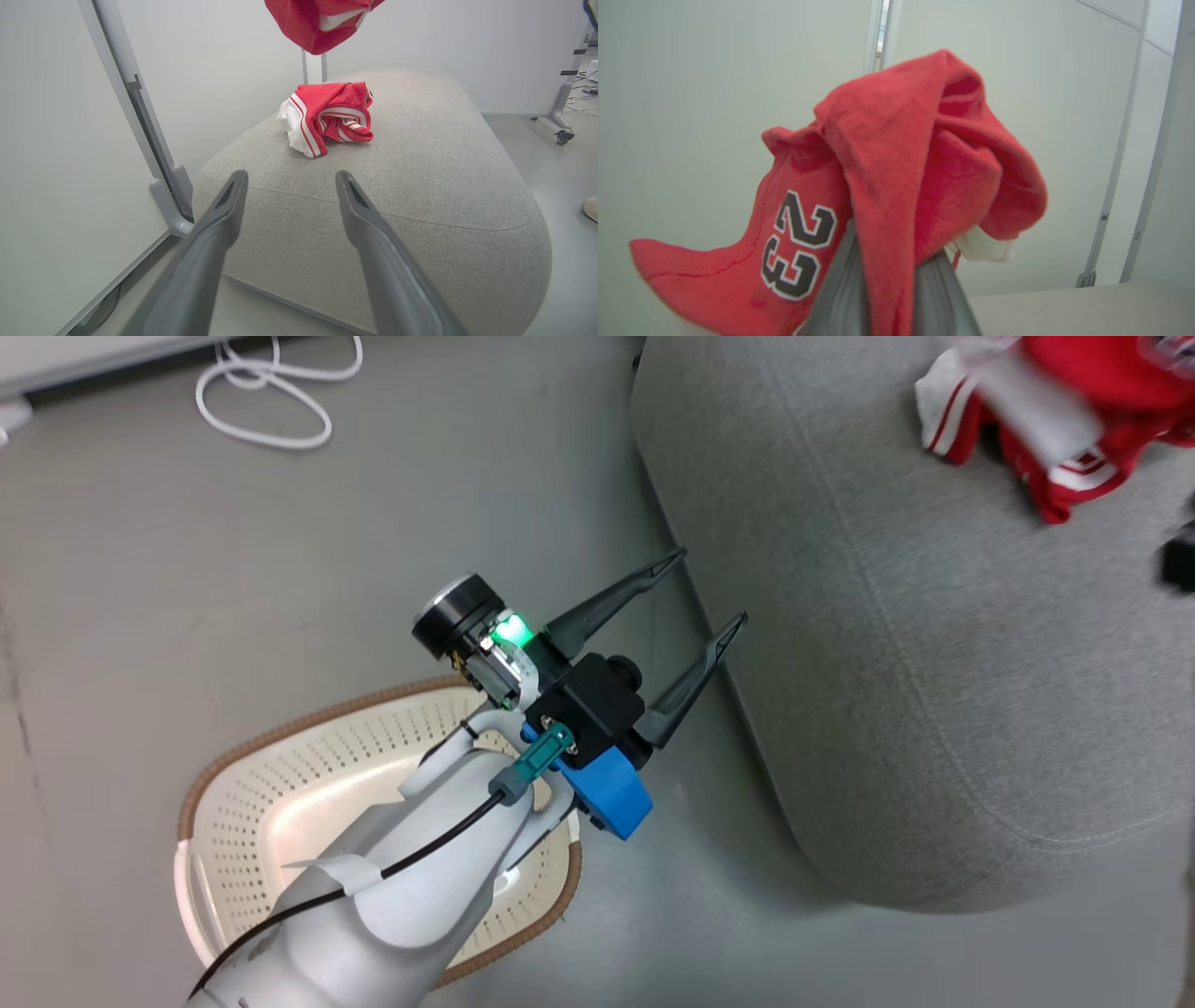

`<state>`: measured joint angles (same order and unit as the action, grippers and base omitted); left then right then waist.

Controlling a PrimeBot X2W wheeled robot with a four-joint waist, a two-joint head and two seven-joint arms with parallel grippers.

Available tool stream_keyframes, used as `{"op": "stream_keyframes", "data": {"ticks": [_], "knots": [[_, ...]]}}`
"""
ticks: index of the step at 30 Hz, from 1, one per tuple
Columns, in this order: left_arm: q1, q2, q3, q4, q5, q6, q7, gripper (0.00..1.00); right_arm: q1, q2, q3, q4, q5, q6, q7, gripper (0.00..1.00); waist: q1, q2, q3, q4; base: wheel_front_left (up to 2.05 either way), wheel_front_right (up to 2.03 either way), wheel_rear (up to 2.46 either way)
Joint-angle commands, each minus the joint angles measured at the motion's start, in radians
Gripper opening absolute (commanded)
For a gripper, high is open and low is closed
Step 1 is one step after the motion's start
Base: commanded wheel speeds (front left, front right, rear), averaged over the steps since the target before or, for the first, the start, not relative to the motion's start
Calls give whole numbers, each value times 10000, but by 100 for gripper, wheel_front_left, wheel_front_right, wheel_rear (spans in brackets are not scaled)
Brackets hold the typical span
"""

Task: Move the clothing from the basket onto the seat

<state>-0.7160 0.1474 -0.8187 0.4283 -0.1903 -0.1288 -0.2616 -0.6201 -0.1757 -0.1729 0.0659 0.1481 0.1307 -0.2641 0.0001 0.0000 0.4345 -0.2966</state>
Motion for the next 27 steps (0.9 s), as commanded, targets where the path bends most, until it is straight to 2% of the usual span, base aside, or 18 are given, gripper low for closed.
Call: {"op": "stream_keyframes", "data": {"ticks": [1,7,15,16,21,27], "knots": [[-368,69,-32,-16,90,14,-2,100,-747,-399,-472,-30,-85,1,-4,0,-1,0,939,271,0,0,0],[-928,141,-212,-66,231,2,-3,100,-2223,-1626,-1574,701,-156,1,-2,0,-1,0,1961,497,0,0,0],[-1443,208,-372,-180,332,-4,13,100,-3269,-2994,-2782,3233,-121,1,-4,0,-1,0,2945,545,0,0,0],[-1443,208,-372,-180,332,-4,13,100,-3269,-2994,-2782,3233,-121,1,-4,0,-1,0,2945,545,0,0,0],[-1593,336,-462,-223,327,-6,63,100,-3664,-3172,-2770,5207,-216,1,-5,0,-1,0,3417,505,0,0,0],[-1756,440,-589,-301,337,-8,101,100,-4002,-2884,-2789,7189,-327,1,-4,0,-1,0,3797,563,0,0,0]]}}
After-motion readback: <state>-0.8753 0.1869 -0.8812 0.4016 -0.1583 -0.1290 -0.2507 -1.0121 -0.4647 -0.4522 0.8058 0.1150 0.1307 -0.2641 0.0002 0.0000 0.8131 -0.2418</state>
